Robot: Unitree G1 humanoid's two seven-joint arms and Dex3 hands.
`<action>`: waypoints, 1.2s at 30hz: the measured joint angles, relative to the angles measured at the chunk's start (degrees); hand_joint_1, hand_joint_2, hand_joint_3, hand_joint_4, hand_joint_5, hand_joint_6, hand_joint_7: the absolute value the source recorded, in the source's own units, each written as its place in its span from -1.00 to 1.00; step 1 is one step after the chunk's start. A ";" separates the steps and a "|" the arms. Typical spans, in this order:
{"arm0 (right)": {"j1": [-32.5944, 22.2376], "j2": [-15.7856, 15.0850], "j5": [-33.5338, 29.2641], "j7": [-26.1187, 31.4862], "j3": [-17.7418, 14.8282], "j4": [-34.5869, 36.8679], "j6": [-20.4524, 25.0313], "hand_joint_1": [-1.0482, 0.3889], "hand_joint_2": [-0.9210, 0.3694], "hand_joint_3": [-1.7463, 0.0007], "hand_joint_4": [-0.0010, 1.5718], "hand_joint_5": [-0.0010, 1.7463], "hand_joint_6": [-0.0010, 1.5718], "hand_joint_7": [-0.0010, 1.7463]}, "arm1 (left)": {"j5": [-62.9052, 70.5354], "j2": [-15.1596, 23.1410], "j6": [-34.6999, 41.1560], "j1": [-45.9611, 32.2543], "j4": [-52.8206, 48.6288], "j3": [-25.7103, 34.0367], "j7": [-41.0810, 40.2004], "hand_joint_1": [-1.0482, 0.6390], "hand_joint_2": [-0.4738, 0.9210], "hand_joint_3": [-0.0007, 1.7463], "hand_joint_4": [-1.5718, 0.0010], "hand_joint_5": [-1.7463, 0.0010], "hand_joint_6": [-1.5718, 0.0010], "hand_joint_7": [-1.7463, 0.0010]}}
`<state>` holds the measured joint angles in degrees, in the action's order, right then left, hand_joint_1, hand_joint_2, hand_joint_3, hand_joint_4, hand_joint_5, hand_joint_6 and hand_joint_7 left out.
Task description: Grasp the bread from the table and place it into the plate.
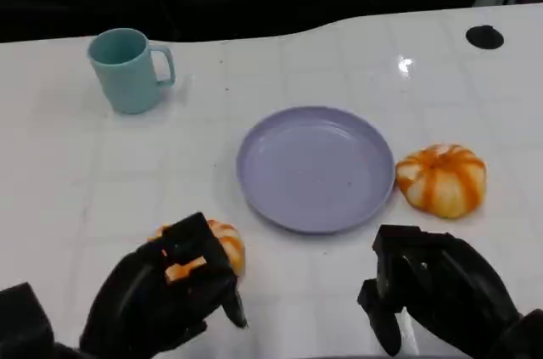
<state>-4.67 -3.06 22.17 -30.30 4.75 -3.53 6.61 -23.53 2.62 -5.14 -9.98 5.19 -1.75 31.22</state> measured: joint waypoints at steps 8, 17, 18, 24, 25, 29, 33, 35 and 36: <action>0.00 0.01 -0.01 0.00 0.00 0.00 0.00 -0.84 -0.98 0.57 0.57 0.87 0.34 0.70 | 15.58 4.07 -10.52 0.82 2.90 0.30 -4.19 -0.56 1.00 -0.84 0.48 0.04 0.31 0.86; -0.03 0.15 0.00 0.01 0.05 -0.05 0.24 -0.84 -0.99 0.59 0.56 0.87 0.34 0.70 | 41.98 13.81 -8.13 0.41 15.49 0.49 -10.26 -0.60 1.00 -0.86 0.78 0.38 0.56 1.00; -0.04 0.16 0.00 0.01 0.06 -0.06 0.24 -0.84 -0.99 0.60 0.55 0.87 0.34 0.70 | 44.92 14.98 -7.11 0.44 16.71 0.48 -10.29 -0.61 1.00 -0.87 0.78 0.41 0.58 1.00; -0.23 0.22 -0.04 0.07 0.21 -0.38 0.25 -0.83 -1.00 0.60 0.55 0.87 0.34 0.70 | 59.14 19.18 -2.77 0.96 18.92 -2.26 -10.31 -0.67 1.00 -0.93 0.80 0.57 0.70 1.00; -0.28 0.22 -0.04 0.11 0.21 -0.44 0.27 -0.83 -1.00 0.60 0.55 0.87 0.34 0.69 | 60.73 19.66 -2.45 1.24 18.97 -2.76 -10.31 -0.67 1.00 -0.93 0.79 0.58 0.71 1.00; -0.48 0.22 0.07 0.25 0.18 -0.99 0.74 -0.84 -1.00 0.59 0.54 0.87 0.35 0.69 | 65.64 20.22 -1.35 2.58 18.98 -4.61 -10.40 -0.66 1.00 -0.95 0.74 0.60 0.68 0.98; -0.57 0.16 0.05 0.26 0.14 -1.34 0.74 -0.83 -1.00 0.57 0.54 0.87 0.34 0.70 | 69.64 20.35 0.00 4.82 16.03 -7.00 -10.71 -0.66 1.00 -0.96 0.70 0.61 0.64 0.98; -0.63 0.12 0.04 0.24 0.12 -1.38 0.74 -0.83 -1.00 0.57 0.54 0.88 0.34 0.71 | 70.94 20.32 0.97 5.98 14.12 -8.18 -10.79 -0.64 1.00 -0.97 0.69 0.63 0.64 0.98; -0.63 0.11 0.03 0.24 0.13 -1.40 0.74 -0.83 -1.00 0.57 0.54 0.88 0.33 0.71 | 71.67 20.30 1.45 6.51 13.30 -8.74 -10.81 -0.64 1.00 -0.97 0.68 0.63 0.64 0.98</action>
<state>-5.29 -2.96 22.20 -30.06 4.88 -4.92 7.35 48.14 22.92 -3.68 -3.47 18.49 -10.49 20.41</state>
